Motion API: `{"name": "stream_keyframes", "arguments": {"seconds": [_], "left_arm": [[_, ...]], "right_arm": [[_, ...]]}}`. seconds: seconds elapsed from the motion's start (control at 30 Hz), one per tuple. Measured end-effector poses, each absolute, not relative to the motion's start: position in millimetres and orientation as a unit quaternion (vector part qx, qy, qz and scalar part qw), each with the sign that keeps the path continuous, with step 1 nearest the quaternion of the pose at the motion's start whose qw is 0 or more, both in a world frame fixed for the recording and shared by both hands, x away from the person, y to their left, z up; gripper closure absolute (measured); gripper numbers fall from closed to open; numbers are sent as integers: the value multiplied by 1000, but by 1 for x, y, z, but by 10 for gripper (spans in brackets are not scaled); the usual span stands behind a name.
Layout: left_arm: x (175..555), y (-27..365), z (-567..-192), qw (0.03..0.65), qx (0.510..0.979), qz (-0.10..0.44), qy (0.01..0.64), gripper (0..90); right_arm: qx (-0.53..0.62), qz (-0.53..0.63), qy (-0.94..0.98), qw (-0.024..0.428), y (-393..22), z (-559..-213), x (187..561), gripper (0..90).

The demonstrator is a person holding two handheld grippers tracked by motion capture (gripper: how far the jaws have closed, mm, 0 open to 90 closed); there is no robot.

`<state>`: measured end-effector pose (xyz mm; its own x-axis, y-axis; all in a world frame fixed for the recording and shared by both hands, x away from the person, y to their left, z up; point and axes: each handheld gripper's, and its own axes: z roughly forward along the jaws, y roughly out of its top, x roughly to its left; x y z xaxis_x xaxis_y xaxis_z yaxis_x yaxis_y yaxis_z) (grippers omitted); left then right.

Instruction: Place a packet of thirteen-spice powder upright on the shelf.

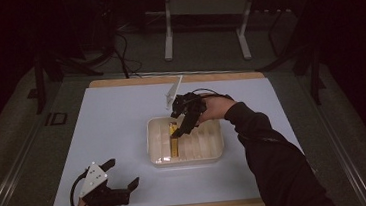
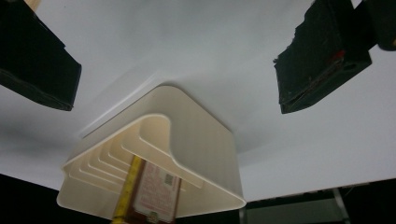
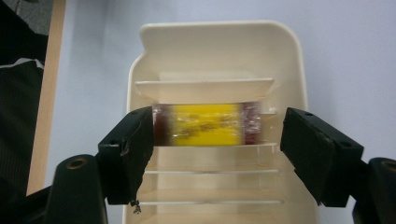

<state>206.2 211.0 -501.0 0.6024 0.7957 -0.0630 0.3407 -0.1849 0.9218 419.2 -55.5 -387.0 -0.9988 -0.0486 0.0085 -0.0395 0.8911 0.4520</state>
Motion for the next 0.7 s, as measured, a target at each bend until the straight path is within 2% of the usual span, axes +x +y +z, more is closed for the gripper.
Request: {"name": "stream_keyframes", "arguments": {"seconds": [0.57, 0.63, 0.7], "left_arm": [[207, 210, -501, 508, 737, 223, 385, 4], [207, 210, -501, 509, 737, 222, 385, 4], [207, 210, -501, 508, 737, 223, 385, 4]], "right_arm": [[12, -248, -969, -6, -72, -369, 416, 259], [2, -257, -966, -20, -78, -366, 415, 258], [-14, -261, -965, -21, -82, -365, 415, 227]]}}
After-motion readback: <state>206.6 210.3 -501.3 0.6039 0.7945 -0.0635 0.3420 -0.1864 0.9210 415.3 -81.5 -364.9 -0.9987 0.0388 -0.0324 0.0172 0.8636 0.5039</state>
